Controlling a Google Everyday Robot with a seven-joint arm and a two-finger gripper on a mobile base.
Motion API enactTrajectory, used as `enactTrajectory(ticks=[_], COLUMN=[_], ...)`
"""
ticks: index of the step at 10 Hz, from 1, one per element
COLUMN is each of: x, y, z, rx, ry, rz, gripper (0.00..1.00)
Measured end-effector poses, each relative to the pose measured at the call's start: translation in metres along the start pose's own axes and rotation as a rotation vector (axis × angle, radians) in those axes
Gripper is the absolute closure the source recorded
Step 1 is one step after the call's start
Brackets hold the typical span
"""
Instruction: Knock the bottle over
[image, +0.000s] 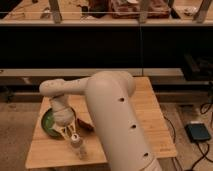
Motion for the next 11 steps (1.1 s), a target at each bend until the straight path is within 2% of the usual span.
enactTrajectory(ticks=[2,4,6,10,11], x=[-0.012,-0.027,-0.040,-0.066,-0.066], y=[-0.003,0.006,0.025,0.065,0.073], z=[0.003,0.004,0.005,0.006,0.005], rx=[-0.043,-0.061,-0.043,0.032,0.031], ry=[-0.026,-0.036,-0.019,0.031,0.026], rz=[-0.104,-0.203,-0.248,-0.304,-0.301], gripper=[1.00,1.00,1.00,1.00,1.00])
